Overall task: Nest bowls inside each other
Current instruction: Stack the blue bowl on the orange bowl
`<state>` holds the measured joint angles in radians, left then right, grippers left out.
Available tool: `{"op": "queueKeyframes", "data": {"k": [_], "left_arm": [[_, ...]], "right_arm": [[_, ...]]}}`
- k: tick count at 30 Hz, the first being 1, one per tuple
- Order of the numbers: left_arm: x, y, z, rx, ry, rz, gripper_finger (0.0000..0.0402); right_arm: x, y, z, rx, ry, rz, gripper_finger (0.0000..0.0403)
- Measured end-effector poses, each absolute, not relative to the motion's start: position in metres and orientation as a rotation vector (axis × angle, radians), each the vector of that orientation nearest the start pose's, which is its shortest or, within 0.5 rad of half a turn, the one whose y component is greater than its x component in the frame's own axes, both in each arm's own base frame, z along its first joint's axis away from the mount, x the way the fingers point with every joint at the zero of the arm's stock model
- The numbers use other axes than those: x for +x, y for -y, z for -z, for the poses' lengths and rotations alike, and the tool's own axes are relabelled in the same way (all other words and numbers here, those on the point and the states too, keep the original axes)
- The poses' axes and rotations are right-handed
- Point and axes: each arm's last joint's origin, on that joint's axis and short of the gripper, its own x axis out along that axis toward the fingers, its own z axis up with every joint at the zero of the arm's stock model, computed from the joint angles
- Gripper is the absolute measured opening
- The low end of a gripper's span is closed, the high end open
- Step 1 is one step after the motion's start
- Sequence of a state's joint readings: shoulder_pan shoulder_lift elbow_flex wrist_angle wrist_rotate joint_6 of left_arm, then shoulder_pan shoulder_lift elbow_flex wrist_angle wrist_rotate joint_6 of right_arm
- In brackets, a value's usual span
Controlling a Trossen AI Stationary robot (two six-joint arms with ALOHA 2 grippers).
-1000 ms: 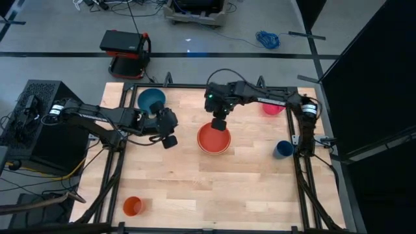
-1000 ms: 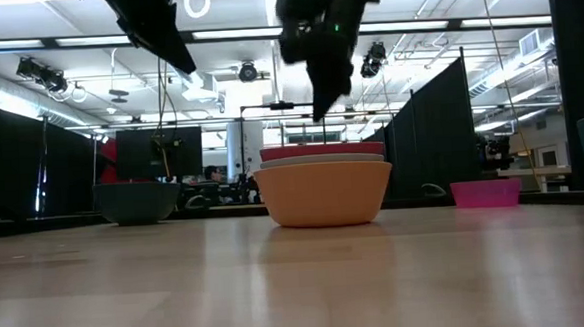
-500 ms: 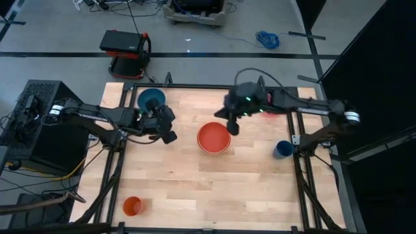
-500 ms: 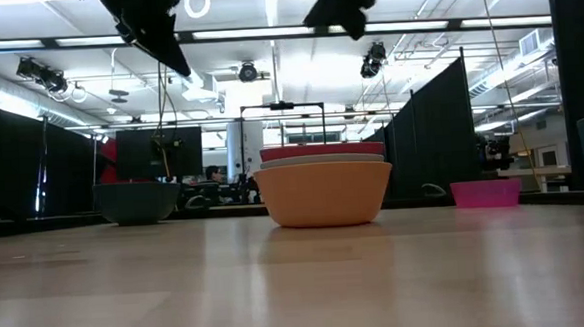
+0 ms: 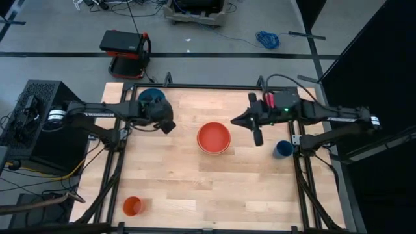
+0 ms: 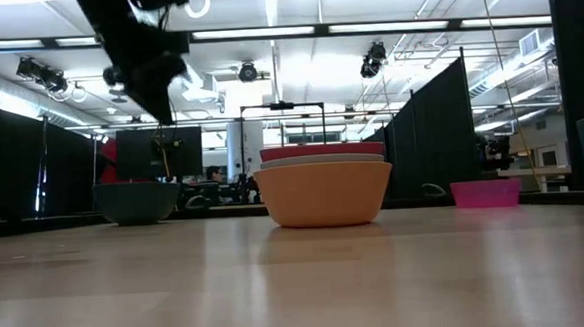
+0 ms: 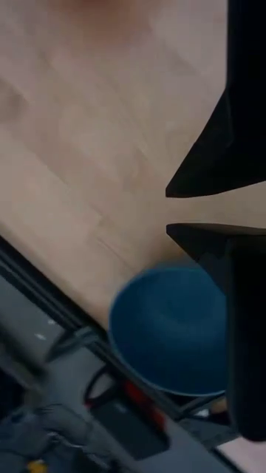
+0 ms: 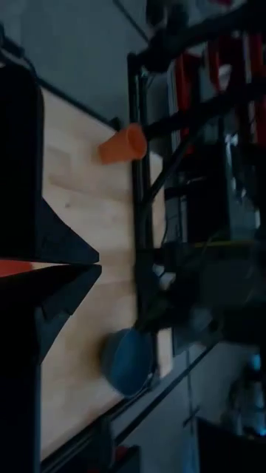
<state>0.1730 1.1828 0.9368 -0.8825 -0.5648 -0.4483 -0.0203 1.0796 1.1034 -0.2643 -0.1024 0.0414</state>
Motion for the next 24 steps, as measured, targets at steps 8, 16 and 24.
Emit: {"op": "queueKeyframes", "data": {"k": [8, 16, 24], "left_arm": [[0.196, -0.080, -0.254, -0.254, -1.007, -0.915, 0.0105], [0.185, -0.102, -0.248, -0.353, -1.050, -0.885, 0.0175], [0.180, -0.113, -0.244, -0.401, -1.085, -0.862, 0.0272]], "right_arm": [[0.231, -0.005, -0.377, 0.036, -0.265, -0.106, 0.0000], [0.230, -0.007, -0.375, 0.021, -0.291, -0.117, 0.0000], [0.230, -0.007, -0.374, 0.008, -0.298, -0.121, 0.0000]]}}
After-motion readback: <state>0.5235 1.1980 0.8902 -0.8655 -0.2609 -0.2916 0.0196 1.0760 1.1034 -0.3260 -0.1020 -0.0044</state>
